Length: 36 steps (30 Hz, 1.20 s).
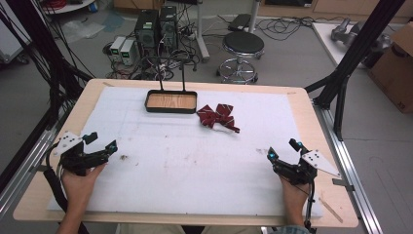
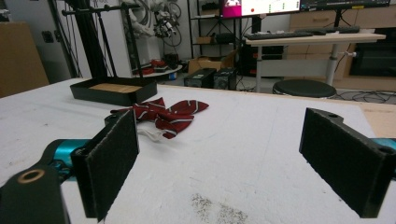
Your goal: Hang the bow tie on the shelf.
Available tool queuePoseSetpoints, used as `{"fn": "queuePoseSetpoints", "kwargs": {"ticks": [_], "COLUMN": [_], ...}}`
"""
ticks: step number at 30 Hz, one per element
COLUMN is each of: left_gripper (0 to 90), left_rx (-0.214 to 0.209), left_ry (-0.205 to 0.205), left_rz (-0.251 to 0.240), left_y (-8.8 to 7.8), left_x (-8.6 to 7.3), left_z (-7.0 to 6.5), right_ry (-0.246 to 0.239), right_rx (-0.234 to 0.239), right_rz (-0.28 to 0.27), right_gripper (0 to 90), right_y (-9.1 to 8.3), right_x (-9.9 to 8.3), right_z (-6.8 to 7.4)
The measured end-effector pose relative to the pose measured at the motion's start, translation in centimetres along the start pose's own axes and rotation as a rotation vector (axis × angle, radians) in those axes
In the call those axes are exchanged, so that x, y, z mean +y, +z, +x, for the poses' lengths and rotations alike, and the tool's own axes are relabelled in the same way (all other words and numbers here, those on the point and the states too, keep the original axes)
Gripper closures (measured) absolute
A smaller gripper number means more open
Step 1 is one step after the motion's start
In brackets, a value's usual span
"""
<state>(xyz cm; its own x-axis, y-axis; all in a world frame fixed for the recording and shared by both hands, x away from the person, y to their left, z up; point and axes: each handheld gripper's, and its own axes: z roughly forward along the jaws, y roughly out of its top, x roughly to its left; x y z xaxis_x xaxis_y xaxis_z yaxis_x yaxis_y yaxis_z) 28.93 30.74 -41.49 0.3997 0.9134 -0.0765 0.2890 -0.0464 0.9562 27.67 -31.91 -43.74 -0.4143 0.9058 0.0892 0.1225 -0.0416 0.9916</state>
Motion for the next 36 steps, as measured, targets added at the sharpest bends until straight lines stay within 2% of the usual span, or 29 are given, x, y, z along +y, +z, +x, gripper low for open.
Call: {"fn": "queuePoseSetpoints", "kwargs": {"ticks": [4, 10, 15, 21, 27, 31, 33, 34, 36], "left_gripper": [17.8, 17.9, 17.9, 17.8, 17.5, 17.5, 17.5, 17.5, 17.1], "left_rx": [-0.002, -0.004, -0.008, -0.007, -0.002, -0.002, 0.000, 0.000, 0.000], "left_ry": [0.011, 0.000, 0.007, 0.010, 0.004, 0.005, 0.004, 0.004, 0.002], "left_rz": [-0.007, -0.012, -0.013, -0.014, -0.035, -0.034, -0.036, -0.036, -0.030], "left_y": [-0.1, -0.1, 0.0, -0.1, -0.2, -0.1, -0.1, -0.1, -0.1], "left_x": [0.0, 0.0, -0.1, -0.1, -0.1, -0.1, 0.0, 0.0, -0.1], "left_z": [-0.2, -0.1, -0.2, -0.3, -0.4, -0.4, -0.4, -0.4, -0.3], "right_ry": [-0.002, 0.008, 0.010, 0.020, 0.020, 0.027, 0.024, 0.024, 0.007], "right_rx": [0.006, 0.013, 0.023, 0.059, 0.058, 0.067, 0.091, 0.091, 0.122], "right_rz": [-0.001, 0.005, 0.018, 0.010, -0.002, 0.011, 0.001, 0.001, -0.015], "right_gripper": [11.0, 11.0, 11.1, 11.0, 11.4, 11.4, 11.6, 11.6, 14.8], "right_y": [0.0, 0.1, 0.3, 0.5, 0.8, 1.1, 1.6, 1.6, 2.5], "right_x": [0.0, 0.0, -0.1, -0.2, -0.1, 0.6, 2.2, 2.2, 3.8], "right_z": [0.0, -0.1, 0.0, 0.0, -0.2, -0.5, -0.8, -0.8, -1.0]}}
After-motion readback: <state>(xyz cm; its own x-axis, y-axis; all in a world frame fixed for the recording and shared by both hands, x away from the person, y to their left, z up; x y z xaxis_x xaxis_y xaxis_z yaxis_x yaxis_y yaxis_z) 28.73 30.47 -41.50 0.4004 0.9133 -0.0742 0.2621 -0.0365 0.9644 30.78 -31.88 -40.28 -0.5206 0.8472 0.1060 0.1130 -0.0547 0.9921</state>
